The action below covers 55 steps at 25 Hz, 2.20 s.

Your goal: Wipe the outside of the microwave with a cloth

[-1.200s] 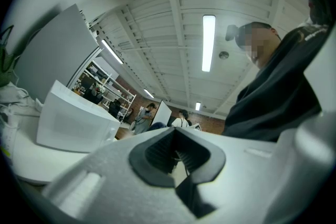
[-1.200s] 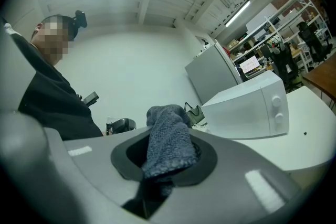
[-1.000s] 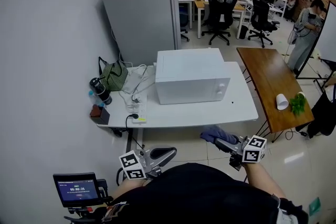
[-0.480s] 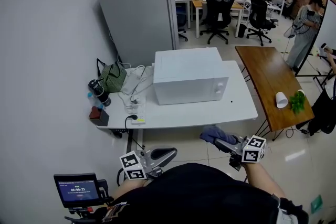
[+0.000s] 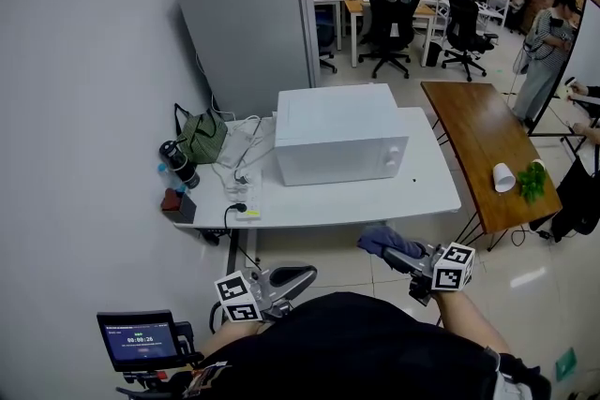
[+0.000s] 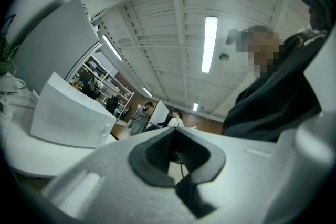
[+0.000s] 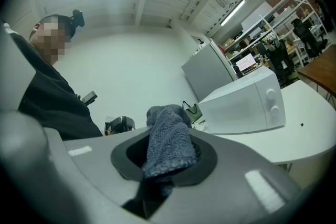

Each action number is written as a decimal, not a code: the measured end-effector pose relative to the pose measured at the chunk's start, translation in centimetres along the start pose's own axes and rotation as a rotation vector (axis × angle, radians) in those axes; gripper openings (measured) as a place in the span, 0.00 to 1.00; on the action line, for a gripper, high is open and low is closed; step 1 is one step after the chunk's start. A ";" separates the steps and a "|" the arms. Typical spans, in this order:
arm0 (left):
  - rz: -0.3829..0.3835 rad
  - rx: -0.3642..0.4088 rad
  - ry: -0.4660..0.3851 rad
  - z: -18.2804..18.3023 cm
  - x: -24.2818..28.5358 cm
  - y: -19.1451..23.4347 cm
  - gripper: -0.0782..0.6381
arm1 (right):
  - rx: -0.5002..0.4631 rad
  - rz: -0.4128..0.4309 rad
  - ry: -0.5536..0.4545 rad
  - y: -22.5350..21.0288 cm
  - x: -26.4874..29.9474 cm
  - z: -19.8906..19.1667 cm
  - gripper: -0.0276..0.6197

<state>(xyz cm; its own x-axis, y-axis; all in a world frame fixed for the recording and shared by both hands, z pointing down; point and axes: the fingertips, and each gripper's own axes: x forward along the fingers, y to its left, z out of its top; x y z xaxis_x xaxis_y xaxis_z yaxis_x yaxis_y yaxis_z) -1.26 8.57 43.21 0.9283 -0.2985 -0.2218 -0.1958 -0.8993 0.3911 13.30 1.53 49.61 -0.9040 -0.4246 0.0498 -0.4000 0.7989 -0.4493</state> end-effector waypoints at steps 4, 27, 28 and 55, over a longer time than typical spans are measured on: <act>0.003 -0.004 0.000 -0.3 -0.4 0.1 0.11 | -0.005 0.002 0.004 0.1 0.3 -0.3 0.14; 0.020 0.064 -0.018 2.7 -0.5 2.7 0.11 | -0.061 0.019 -0.041 1.4 0.4 1.8 0.14; 0.018 0.066 -0.025 2.8 -0.5 2.8 0.11 | -0.062 0.022 -0.038 1.4 0.4 1.9 0.14; 0.044 0.061 -0.036 3.1 -0.7 3.4 0.11 | -0.112 0.036 -0.009 0.8 1.6 3.0 0.14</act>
<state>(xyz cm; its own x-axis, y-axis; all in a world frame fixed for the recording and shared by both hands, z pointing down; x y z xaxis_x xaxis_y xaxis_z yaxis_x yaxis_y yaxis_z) -3.55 4.78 41.94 0.9067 -0.3483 -0.2379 -0.2558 -0.9025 0.3464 11.99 0.21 46.60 -0.9169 -0.3983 0.0271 -0.3822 0.8561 -0.3478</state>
